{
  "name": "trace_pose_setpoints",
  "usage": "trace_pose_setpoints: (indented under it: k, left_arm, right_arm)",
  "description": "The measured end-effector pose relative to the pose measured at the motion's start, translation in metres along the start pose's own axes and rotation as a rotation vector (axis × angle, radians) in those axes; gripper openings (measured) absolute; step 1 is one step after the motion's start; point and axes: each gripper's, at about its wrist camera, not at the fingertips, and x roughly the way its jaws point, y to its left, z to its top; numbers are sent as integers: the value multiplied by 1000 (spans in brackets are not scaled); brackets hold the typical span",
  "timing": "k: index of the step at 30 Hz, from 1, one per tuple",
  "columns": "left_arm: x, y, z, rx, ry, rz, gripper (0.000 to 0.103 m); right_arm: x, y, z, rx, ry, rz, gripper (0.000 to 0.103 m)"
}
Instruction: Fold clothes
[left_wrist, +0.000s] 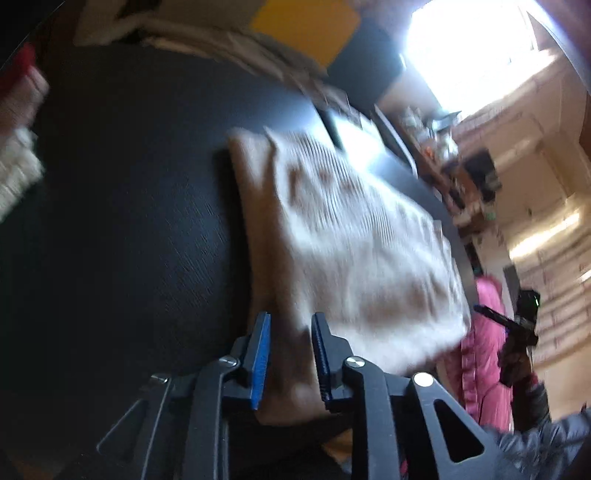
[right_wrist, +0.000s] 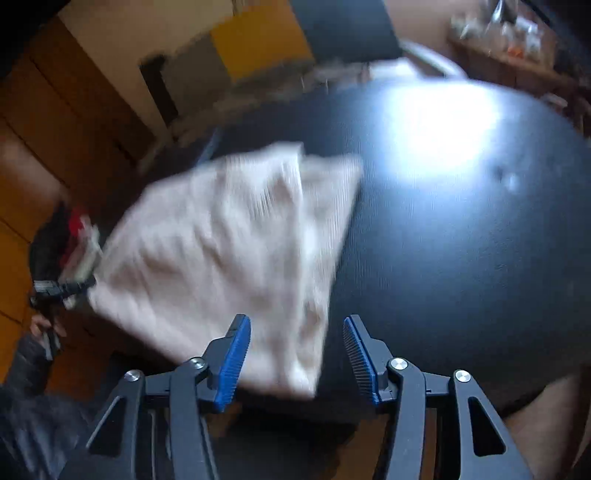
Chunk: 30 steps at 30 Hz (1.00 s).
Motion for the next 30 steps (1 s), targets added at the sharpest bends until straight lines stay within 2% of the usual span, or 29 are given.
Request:
trace_pose_setpoints:
  k: [4,5,8,10,12,15,19,23,26,29,30]
  left_arm:
    - [8,-13,31,28,-77,6,31]
    - [11,-17,38,50,-89,10,32]
    - [27,-27,57,92,-65,20,36]
    - [39,-31,68,121,-39,34,37]
    - [45,-31,73,147,-18,39,40]
    - [60,-34,80,172,20,50,45]
    - [84,-36,85,185,96,92,43]
    - [75,-35,89,167,84,140,36]
    - [55,-30,87,174,0,134,44]
    - [58,-24,81,163,31,100,44]
    - [60,-23,79,168,42,93,44]
  right_arm:
    - [19,14,42,-20,-98,17,58]
    - [33,11,52,-15,-95,22,59]
    - [76,5,74,2,-25,0,59]
    - [96,-1,82,2,40,-30,55]
    - [109,2,82,-8,67,-53,12]
    - [102,10,81,-49,56,-70,12]
    - [96,13,78,-79,60,-100,10]
    - [92,13,76,-83,58,-104,8]
    - [93,9,75,-83,70,-105,8]
    - [101,7,70,-66,71,-82,8]
    - [103,5,69,-53,66,-71,11]
